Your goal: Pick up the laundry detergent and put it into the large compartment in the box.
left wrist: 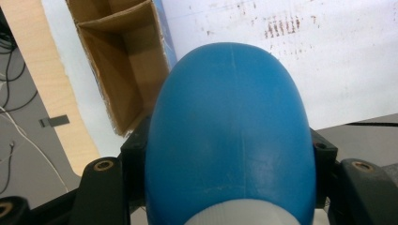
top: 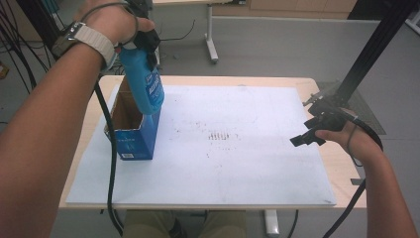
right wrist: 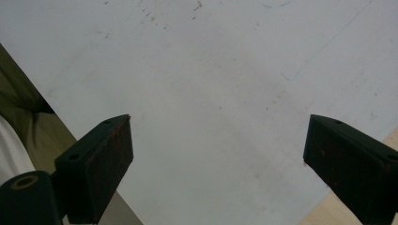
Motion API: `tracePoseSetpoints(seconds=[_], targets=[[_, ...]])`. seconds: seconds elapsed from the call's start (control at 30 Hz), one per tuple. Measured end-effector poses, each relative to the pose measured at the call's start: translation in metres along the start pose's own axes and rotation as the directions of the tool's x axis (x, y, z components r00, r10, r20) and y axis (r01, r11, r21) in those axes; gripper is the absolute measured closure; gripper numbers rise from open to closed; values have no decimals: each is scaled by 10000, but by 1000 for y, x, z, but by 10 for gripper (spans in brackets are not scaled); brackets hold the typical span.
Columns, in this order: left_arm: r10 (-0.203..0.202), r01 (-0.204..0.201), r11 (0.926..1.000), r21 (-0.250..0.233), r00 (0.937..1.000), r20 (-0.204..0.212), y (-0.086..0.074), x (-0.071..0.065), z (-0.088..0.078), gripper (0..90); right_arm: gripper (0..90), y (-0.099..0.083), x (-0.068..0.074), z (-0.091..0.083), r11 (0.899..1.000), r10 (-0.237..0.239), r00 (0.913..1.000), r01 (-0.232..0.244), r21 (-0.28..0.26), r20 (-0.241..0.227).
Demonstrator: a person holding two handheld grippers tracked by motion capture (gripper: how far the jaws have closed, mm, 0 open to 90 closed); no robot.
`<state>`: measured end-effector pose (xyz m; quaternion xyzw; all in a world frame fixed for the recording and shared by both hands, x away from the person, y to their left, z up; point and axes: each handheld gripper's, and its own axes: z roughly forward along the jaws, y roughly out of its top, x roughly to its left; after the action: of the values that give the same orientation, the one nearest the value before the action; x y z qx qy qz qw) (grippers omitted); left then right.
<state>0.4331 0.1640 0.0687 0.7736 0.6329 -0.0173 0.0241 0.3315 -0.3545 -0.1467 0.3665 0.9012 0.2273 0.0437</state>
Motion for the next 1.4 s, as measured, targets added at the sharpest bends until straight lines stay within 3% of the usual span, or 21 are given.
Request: tracePoseSetpoints(seconds=[0.6, 1.4], targets=[[-833, 833, 9962, -242, 9965, 41, -12, 33, -13, 385, 84, 0, -10, 4, 10000, -11, 9999, 11, 12, -112], [-1325, 1326, 9909, -251, 9912, 47, -13, 57, -11, 385, 84, 8, -15, 12, 10000, -21, 9997, 23, 71, -232]])
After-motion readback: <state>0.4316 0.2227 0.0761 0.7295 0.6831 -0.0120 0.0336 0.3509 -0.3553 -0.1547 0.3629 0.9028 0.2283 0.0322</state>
